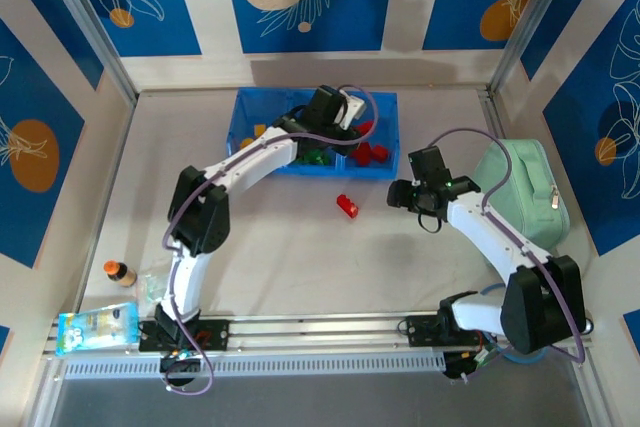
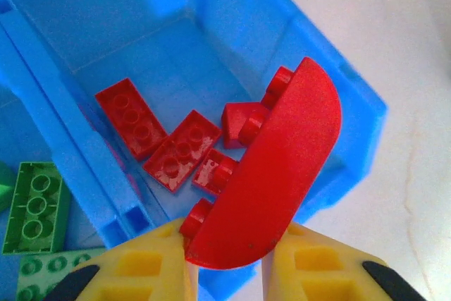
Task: Sort the legos into containers by color
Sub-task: Place the lego in the container, then pick up the lego from the center of the table.
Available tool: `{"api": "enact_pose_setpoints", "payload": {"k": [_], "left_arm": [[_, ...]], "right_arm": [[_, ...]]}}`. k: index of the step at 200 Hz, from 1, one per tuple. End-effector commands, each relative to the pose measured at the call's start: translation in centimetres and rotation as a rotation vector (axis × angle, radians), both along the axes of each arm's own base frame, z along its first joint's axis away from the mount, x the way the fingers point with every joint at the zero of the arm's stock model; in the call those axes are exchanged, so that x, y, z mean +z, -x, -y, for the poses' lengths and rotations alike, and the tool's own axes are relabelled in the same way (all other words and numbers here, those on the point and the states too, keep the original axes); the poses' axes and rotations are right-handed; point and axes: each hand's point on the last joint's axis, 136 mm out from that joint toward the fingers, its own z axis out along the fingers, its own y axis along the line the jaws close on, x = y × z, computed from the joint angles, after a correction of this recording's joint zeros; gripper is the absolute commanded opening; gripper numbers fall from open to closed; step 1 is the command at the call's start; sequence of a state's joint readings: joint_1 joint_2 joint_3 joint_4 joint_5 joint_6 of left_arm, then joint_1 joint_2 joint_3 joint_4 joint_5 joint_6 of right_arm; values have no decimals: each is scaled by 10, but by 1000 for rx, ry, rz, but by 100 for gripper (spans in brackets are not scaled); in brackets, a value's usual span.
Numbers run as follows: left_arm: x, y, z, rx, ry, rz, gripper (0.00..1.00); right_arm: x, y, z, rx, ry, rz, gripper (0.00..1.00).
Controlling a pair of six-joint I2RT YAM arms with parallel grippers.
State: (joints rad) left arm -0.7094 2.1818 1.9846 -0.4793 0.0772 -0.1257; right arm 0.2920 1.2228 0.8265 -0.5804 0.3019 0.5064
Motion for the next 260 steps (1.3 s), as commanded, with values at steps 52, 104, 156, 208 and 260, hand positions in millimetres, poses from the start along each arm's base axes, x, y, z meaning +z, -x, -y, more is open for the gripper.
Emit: {"api": "enact_pose_setpoints", "payload": {"k": [52, 104, 156, 208, 260], "left_arm": [[20, -19, 16, 33, 10, -8, 63], [70, 1, 4, 22, 55, 52, 72], [94, 48, -40, 35, 101, 140, 73], [72, 97, -102, 100, 55, 142, 73], [34, 138, -162, 241, 35, 117, 74]], "right_arm": [[-6, 17, -7, 30, -37, -27, 68], [2, 14, -24, 137, -55, 8, 72], [1, 13, -69, 381, -47, 14, 77], [-14, -1, -110, 534, 13, -57, 77], [-36, -25, -132, 578, 81, -157, 72]]}}
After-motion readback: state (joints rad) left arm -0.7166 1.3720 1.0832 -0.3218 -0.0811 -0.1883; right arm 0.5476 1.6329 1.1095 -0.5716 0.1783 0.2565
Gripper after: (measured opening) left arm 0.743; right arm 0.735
